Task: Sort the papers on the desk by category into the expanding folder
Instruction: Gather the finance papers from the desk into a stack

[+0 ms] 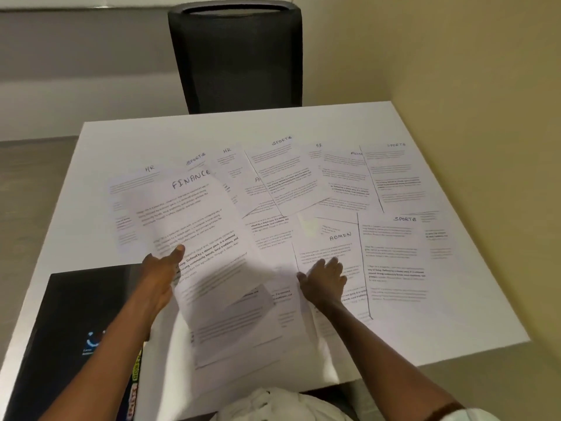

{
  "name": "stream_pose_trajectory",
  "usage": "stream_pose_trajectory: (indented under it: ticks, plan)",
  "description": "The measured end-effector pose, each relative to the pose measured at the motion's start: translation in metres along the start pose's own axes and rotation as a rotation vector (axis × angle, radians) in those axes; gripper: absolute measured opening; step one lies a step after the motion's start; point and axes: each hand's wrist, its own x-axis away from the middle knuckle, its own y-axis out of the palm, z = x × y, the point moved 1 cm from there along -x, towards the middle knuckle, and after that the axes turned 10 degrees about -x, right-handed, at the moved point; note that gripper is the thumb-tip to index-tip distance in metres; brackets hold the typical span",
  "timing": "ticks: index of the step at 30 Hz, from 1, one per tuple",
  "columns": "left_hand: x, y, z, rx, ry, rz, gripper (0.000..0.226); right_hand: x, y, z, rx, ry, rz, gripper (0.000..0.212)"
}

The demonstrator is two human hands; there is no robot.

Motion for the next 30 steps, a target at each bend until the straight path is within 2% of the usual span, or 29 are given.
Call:
stream_pose_trajectory:
  ticks: [2, 3, 6, 9, 12, 16, 18, 21, 24, 28, 30]
  plan:
    - [0.003, 0.008, 0.0, -0.002, -0.007, -0.011, 0.049, -0.002, -0.003, 0.007, 0.001, 0.026, -0.127, 0.09]
    - [0.009, 0.015, 0.001, -0.015, -0.009, -0.011, 0.053, -0.003, -0.004, 0.007, 0.0, -0.01, -0.197, 0.094]
    - [0.015, 0.036, -0.003, -0.032, 0.015, -0.044, 0.068, -0.003, -0.008, 0.003, -0.077, -0.156, -0.323, 0.084]
    - [0.039, 0.06, 0.004, -0.014, 0.029, -0.08, 0.055, -0.008, -0.025, 0.016, -0.132, -0.176, -0.143, 0.062]
    - [0.066, 0.086, 0.009, -0.049, 0.058, -0.079, 0.048, -0.015, -0.046, 0.06, 0.035, -0.098, 0.073, 0.065]
    - [0.089, 0.112, 0.006, -0.05, 0.066, -0.085, 0.044, -0.024, -0.061, 0.135, 0.126, 0.123, 0.003, 0.084]
    - [0.098, 0.122, 0.002, -0.046, 0.068, -0.095, 0.043, -0.026, -0.064, 0.162, 0.112, 0.145, -0.041, 0.088]
    - [0.113, 0.138, -0.006, -0.039, 0.075, -0.095, 0.043, -0.023, -0.065, 0.179, 0.156, 0.066, -0.026, 0.087]
    - [0.126, 0.151, -0.013, -0.043, 0.077, -0.084, 0.04, -0.017, -0.059, 0.179, 0.19, 0.007, -0.015, 0.078]
    - [0.136, 0.165, -0.014, -0.045, 0.097, -0.087, 0.035, -0.005, -0.05, 0.177, 0.376, -0.203, -0.034, 0.066]
    - [0.14, 0.171, -0.012, -0.044, 0.113, -0.094, 0.031, -0.001, -0.05, 0.179, 0.325, -0.31, -0.014, 0.06]
